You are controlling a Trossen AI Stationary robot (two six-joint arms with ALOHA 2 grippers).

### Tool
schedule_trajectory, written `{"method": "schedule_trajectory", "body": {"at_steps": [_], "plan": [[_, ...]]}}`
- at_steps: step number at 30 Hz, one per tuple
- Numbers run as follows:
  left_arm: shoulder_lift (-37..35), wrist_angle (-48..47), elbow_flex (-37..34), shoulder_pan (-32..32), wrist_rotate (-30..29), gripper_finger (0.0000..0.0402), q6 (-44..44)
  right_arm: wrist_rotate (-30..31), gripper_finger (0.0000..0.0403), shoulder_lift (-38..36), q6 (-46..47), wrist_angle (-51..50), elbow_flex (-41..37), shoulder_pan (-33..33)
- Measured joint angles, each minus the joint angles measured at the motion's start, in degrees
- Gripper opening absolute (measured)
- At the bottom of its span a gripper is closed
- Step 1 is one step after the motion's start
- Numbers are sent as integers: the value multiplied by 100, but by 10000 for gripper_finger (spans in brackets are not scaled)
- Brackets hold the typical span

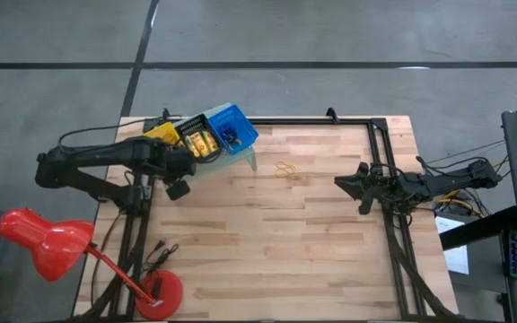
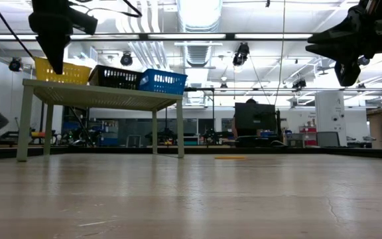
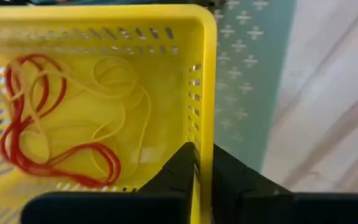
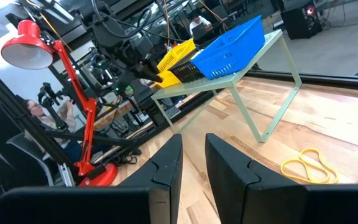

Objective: Pick & Place Office Desk Supplies
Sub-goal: Put the yellow basket on the shelf, then put the yellow rubber band into the yellow basket on the shelf

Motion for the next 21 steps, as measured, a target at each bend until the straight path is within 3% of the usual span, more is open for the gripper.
{"method": "schedule_trajectory", "body": {"at_steps": [11, 21], "plan": [[-7, -108, 399, 4, 221, 129, 16, 1, 68, 0, 2, -1, 0, -1], [-139, -424, 1481, 4, 663, 143, -148, 1, 68, 0, 0, -1, 0, -1]]}}
